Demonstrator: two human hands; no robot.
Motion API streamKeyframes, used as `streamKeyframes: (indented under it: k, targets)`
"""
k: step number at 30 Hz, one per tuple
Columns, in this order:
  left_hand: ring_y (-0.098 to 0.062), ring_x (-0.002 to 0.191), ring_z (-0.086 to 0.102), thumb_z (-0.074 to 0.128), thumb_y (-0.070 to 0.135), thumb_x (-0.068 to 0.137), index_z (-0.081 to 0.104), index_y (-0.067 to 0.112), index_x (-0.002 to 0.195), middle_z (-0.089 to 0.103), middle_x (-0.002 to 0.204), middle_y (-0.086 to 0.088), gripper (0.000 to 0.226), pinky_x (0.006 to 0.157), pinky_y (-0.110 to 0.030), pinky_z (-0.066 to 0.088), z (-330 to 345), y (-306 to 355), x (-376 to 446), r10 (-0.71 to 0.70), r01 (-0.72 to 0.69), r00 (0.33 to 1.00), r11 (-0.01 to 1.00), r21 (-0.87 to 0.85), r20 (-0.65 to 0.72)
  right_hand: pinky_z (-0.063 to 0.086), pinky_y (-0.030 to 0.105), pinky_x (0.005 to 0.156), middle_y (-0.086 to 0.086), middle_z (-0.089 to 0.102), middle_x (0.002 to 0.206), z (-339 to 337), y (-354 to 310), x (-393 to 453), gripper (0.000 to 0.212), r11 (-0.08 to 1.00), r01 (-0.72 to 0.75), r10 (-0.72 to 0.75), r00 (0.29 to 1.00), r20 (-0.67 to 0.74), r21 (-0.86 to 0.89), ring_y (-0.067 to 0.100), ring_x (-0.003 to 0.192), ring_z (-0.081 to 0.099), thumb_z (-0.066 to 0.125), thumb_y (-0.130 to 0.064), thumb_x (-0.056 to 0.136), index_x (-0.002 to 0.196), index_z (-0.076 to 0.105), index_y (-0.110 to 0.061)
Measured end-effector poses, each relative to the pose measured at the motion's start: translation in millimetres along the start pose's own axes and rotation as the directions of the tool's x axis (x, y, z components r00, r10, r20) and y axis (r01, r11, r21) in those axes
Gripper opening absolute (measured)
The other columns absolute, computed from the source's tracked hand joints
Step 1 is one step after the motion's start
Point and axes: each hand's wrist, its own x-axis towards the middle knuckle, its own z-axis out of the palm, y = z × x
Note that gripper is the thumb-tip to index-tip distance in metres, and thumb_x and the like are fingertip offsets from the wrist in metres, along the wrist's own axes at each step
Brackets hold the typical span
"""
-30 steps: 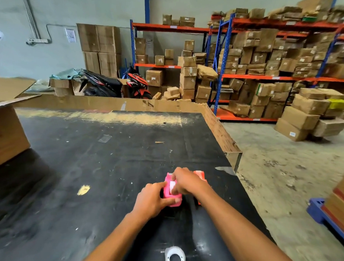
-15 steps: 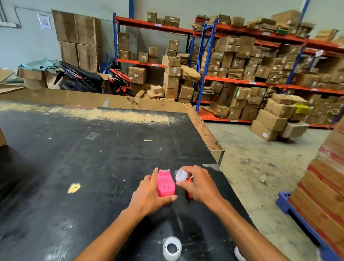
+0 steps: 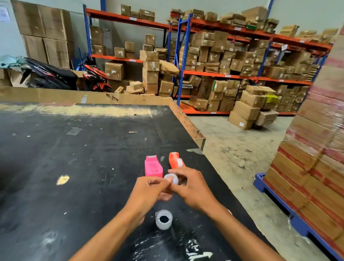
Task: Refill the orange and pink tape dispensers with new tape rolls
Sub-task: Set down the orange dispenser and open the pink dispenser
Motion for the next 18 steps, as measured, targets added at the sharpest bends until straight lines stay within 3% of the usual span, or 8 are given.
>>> streamKeyframes:
  k: [6,8,10,12,14,18]
  targets:
    - [-0.016,0.070,0.071,0.061,0.021,0.091,0.078,0.003,0.085,0.077,0.084,-0.014,0.025,0.076,-0.022,0.058,12,-2,-16,-0.010,0.015,0.996,0.998,-0.056,0.092,0.046,0.014,0.058,-0.002,0.064,0.077,-3,4,-20,0.046,0.997,-0.054,0.058,0.996,-0.064,0.056,0.002,0.054,0.053,0.076,-0.015,0.074,0.119,0.064,-0.015]
    - [-0.024,0.080,0.073,0.060,0.023,0.091,0.077,0.002,0.089,0.077,0.092,-0.018,0.027,0.088,-0.032,0.056,12,-4,-17,-0.016,0.023,0.992,0.998,-0.054,0.125,0.054,0.019,0.065,0.001,0.069,0.088,-8,5,-23,0.050,0.995,-0.063,0.067,0.997,-0.044,0.076,0.007,0.063,0.062,0.077,-0.015,0.075,0.122,0.062,-0.016]
    - [-0.028,0.090,0.073,0.058,0.022,0.092,0.075,0.001,0.096,0.076,0.098,-0.020,0.028,0.092,-0.034,0.055,10,-3,-18,-0.040,0.055,0.986,0.994,-0.091,0.164,0.058,0.025,0.079,0.006,0.073,0.102,-14,8,-26,0.052,0.986,-0.090,0.090,0.996,0.004,0.140,0.012,0.086,0.071,0.078,-0.014,0.075,0.124,0.061,-0.013]
    - [-0.024,0.086,0.074,0.056,0.017,0.093,0.074,-0.002,0.098,0.077,0.096,-0.018,0.026,0.084,-0.027,0.059,8,1,-18,-0.085,0.122,0.972,0.980,-0.159,0.219,0.055,0.017,0.080,0.009,0.074,0.104,-20,9,-30,0.048,0.976,-0.100,0.098,0.995,0.018,0.196,0.011,0.094,0.070,0.077,-0.008,0.076,0.121,0.063,-0.009]
    - [-0.021,0.076,0.074,0.054,0.010,0.094,0.073,-0.005,0.095,0.077,0.083,-0.016,0.024,0.068,-0.021,0.061,9,9,-21,-0.148,0.207,0.954,0.953,-0.220,0.260,0.053,0.013,0.076,0.011,0.075,0.100,-24,8,-33,0.040,0.990,-0.056,0.059,0.998,-0.018,0.129,0.011,0.090,0.070,0.076,-0.005,0.076,0.115,0.068,-0.007]
    - [-0.019,0.066,0.073,0.052,0.001,0.093,0.070,-0.007,0.093,0.076,0.071,-0.015,0.020,0.057,-0.020,0.061,11,12,-22,-0.203,0.276,0.948,0.907,-0.319,0.244,0.056,0.023,0.074,0.004,0.076,0.092,-23,8,-38,0.031,0.988,0.098,-0.103,0.994,-0.033,-0.119,0.013,0.080,0.069,0.074,-0.012,0.078,0.108,0.069,-0.016]
